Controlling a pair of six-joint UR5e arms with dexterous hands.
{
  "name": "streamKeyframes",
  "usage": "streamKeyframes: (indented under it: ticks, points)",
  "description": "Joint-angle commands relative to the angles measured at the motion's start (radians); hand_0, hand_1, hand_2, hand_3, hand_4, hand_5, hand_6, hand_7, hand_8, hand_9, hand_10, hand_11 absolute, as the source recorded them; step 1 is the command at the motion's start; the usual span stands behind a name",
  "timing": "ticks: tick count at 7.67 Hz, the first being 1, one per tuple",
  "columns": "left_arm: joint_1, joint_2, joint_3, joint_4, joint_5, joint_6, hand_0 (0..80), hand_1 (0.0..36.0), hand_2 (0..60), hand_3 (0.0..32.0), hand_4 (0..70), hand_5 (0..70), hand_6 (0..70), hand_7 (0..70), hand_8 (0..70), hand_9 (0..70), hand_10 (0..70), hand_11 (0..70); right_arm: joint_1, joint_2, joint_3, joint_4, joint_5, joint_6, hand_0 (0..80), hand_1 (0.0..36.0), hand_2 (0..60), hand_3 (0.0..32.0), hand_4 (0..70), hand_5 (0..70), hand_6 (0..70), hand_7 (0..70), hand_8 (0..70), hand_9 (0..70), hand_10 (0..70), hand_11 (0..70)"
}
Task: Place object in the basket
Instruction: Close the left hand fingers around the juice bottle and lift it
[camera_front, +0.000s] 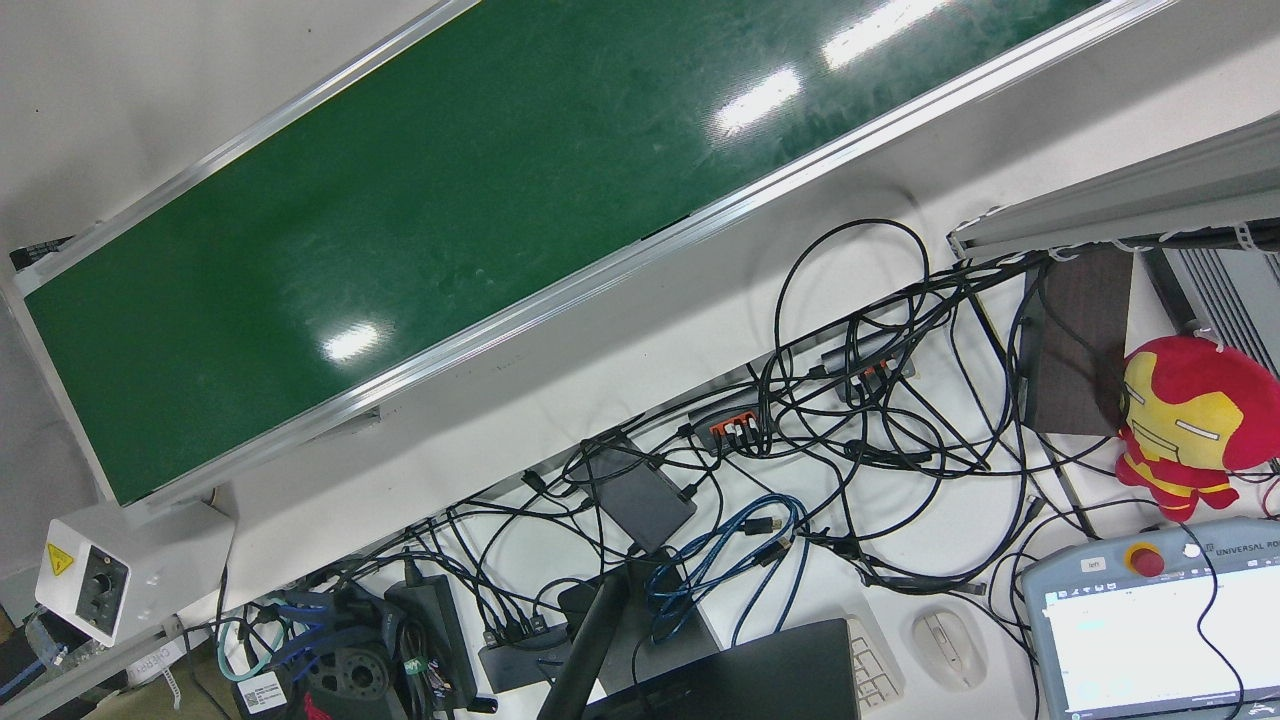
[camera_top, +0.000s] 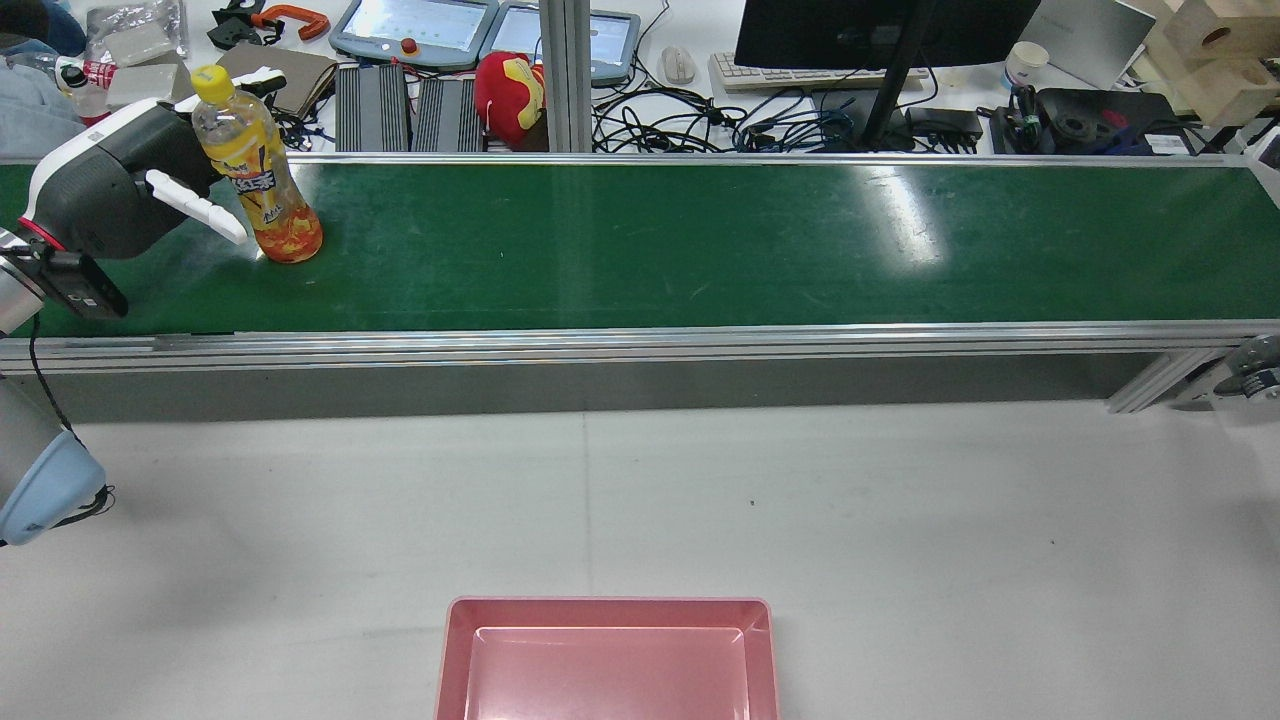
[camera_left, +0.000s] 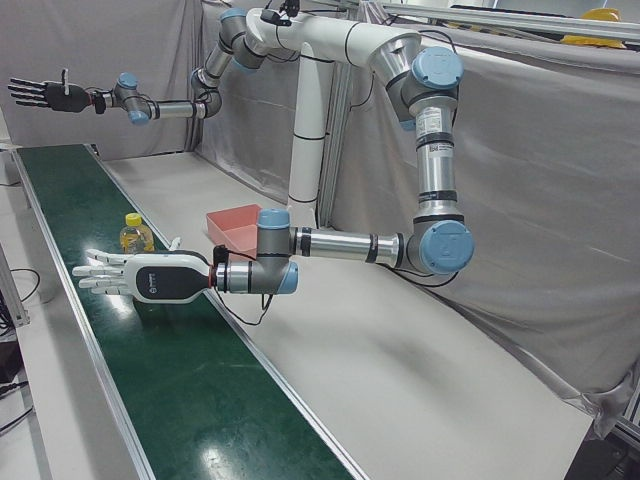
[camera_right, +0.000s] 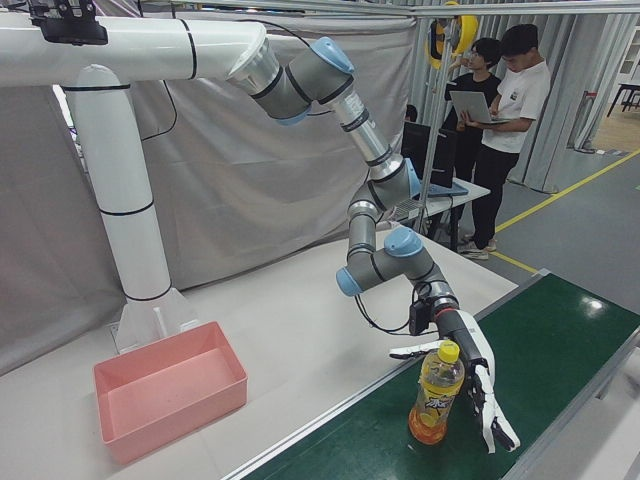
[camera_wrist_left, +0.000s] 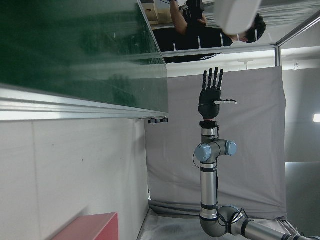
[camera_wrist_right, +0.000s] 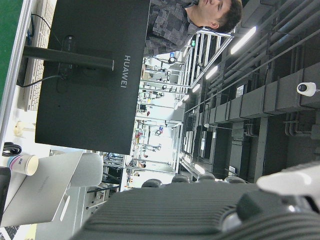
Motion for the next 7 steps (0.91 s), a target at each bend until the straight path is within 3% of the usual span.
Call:
streamKeyframes:
  ticks: [1, 2, 3, 4, 5, 6, 7]
  points:
    - [0.009, -0.024, 0.000, 0.021, 0.000, -0.001, 78.6, 14.0, 0.0, 0.0, 13.0, 17.4, 0.0, 2.4, 0.0, 0.0, 5.9, 11.3, 0.000, 0.000, 0.000, 0.000, 0.000, 0.000, 0.0, 0.0, 0.0, 0.0, 0.0, 0.0, 0.0, 0.0, 0.0, 0.0, 0.0, 0.0]
    - [0.009, -0.024, 0.000, 0.032, 0.000, -0.002, 75.1, 13.3, 0.0, 0.0, 14.5, 20.1, 0.0, 3.2, 0.0, 0.0, 6.7, 12.4, 0.000, 0.000, 0.000, 0.000, 0.000, 0.000, 0.0, 0.0, 0.0, 0.0, 0.0, 0.0, 0.0, 0.0, 0.0, 0.0, 0.0, 0.0]
    - [0.009, -0.025, -0.007, 0.073, 0.000, -0.002, 69.4, 12.2, 0.0, 0.0, 16.7, 31.6, 0.0, 4.9, 1.7, 3.3, 9.0, 15.4, 0.002, 0.000, 0.000, 0.000, 0.000, 0.000, 0.0, 0.0, 0.0, 0.0, 0.0, 0.0, 0.0, 0.0, 0.0, 0.0, 0.0, 0.0]
    - [0.008, -0.037, -0.006, 0.105, 0.000, -0.004, 70.8, 13.5, 0.0, 0.0, 25.9, 54.9, 0.4, 8.6, 6.6, 10.6, 19.5, 30.5, 0.000, 0.000, 0.000, 0.000, 0.000, 0.001, 0.0, 0.0, 0.0, 0.0, 0.0, 0.0, 0.0, 0.0, 0.0, 0.0, 0.0, 0.0]
    - [0.008, -0.038, -0.006, 0.113, 0.000, -0.004, 80.0, 15.1, 0.0, 0.0, 70.0, 70.0, 14.7, 25.7, 27.9, 40.1, 40.6, 58.2, 0.000, 0.000, 0.000, 0.000, 0.000, 0.001, 0.0, 0.0, 0.0, 0.0, 0.0, 0.0, 0.0, 0.0, 0.0, 0.0, 0.0, 0.0]
    - [0.009, -0.041, -0.007, 0.121, 0.002, -0.004, 80.0, 19.2, 10.0, 0.0, 70.0, 70.0, 55.1, 55.8, 64.3, 70.0, 61.5, 70.0, 0.000, 0.000, 0.000, 0.000, 0.000, 0.000, 0.0, 0.0, 0.0, 0.0, 0.0, 0.0, 0.0, 0.0, 0.0, 0.0, 0.0, 0.0]
    - [0.009, -0.059, -0.009, 0.141, 0.003, -0.007, 78.1, 19.7, 34.9, 0.0, 70.0, 70.0, 65.7, 67.9, 70.0, 70.0, 67.8, 70.0, 0.002, 0.000, 0.000, 0.000, 0.000, 0.000, 0.0, 0.0, 0.0, 0.0, 0.0, 0.0, 0.0, 0.0, 0.0, 0.0, 0.0, 0.0]
